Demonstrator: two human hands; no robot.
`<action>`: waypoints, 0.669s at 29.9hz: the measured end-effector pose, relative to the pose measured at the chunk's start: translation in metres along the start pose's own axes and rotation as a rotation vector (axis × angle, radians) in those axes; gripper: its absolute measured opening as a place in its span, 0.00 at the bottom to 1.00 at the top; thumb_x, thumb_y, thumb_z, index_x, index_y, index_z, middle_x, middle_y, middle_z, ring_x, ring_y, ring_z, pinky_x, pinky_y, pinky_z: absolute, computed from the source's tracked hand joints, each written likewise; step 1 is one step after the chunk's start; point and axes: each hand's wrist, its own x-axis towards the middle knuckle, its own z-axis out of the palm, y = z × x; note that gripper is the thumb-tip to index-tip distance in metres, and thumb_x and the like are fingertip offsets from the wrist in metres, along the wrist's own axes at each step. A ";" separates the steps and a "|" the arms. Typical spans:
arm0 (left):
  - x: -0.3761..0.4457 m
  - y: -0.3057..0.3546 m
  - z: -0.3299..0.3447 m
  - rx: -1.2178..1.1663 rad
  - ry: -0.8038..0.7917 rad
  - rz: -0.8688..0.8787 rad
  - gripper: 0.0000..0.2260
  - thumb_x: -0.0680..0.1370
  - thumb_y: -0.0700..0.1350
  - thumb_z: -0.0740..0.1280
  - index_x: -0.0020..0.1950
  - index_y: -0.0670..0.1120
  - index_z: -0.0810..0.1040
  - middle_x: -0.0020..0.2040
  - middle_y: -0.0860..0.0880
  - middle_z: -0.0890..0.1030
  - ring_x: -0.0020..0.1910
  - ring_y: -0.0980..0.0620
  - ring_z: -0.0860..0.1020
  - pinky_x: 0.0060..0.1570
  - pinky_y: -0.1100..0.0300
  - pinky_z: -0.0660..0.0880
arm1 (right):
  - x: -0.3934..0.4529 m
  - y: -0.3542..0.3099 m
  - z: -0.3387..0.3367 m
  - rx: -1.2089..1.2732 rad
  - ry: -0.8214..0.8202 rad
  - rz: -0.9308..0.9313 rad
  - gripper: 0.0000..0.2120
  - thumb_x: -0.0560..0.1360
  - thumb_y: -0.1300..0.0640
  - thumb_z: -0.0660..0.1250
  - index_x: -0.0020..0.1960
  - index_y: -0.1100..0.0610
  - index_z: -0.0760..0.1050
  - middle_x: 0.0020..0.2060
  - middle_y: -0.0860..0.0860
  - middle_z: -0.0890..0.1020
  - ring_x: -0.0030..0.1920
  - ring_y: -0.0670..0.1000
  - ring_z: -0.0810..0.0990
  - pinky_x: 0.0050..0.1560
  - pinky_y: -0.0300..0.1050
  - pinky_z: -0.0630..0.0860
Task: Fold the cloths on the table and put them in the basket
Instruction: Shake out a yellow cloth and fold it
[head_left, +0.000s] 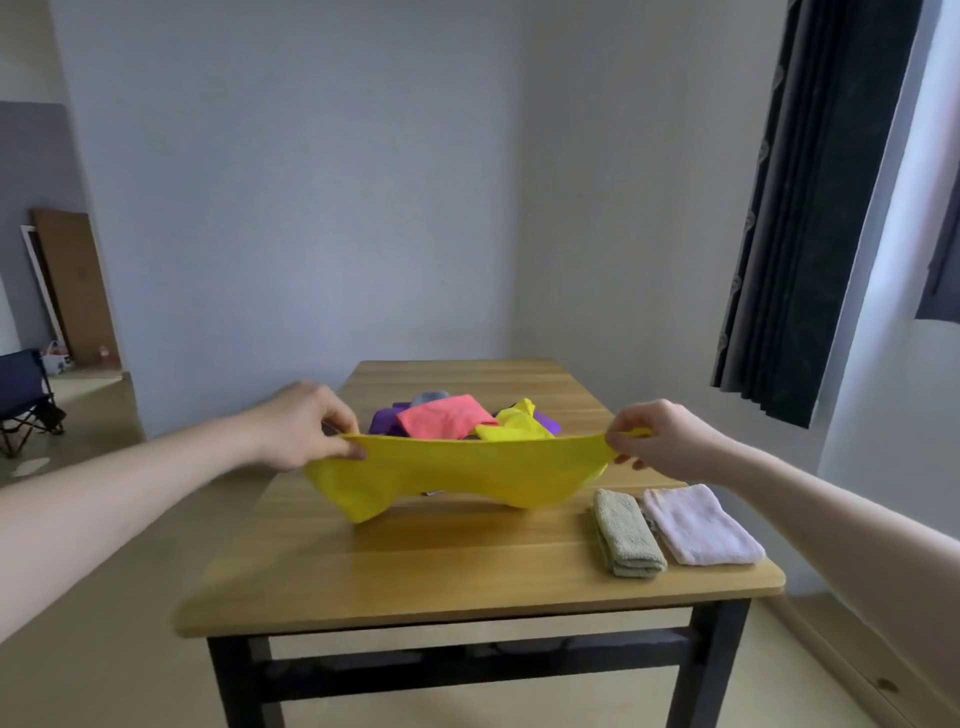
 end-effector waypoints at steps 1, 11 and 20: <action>-0.011 -0.002 0.013 0.021 -0.080 0.019 0.06 0.75 0.55 0.75 0.41 0.56 0.86 0.36 0.58 0.84 0.39 0.57 0.80 0.42 0.60 0.77 | -0.009 0.005 0.008 -0.034 -0.056 0.005 0.06 0.78 0.52 0.70 0.43 0.49 0.82 0.38 0.47 0.87 0.41 0.51 0.86 0.47 0.53 0.84; -0.059 -0.013 0.081 0.194 -0.400 0.061 0.07 0.77 0.55 0.72 0.44 0.56 0.77 0.37 0.64 0.75 0.38 0.67 0.72 0.39 0.73 0.65 | -0.039 0.055 0.060 -0.552 -0.166 -0.016 0.18 0.67 0.22 0.53 0.48 0.26 0.75 0.41 0.35 0.80 0.46 0.42 0.79 0.52 0.48 0.77; -0.042 -0.030 0.087 0.164 -0.253 -0.002 0.01 0.80 0.54 0.68 0.49 0.60 0.77 0.50 0.59 0.80 0.52 0.56 0.77 0.53 0.58 0.74 | -0.021 0.048 0.072 -0.255 -0.146 0.006 0.04 0.78 0.49 0.71 0.53 0.44 0.80 0.47 0.44 0.82 0.46 0.46 0.80 0.51 0.45 0.80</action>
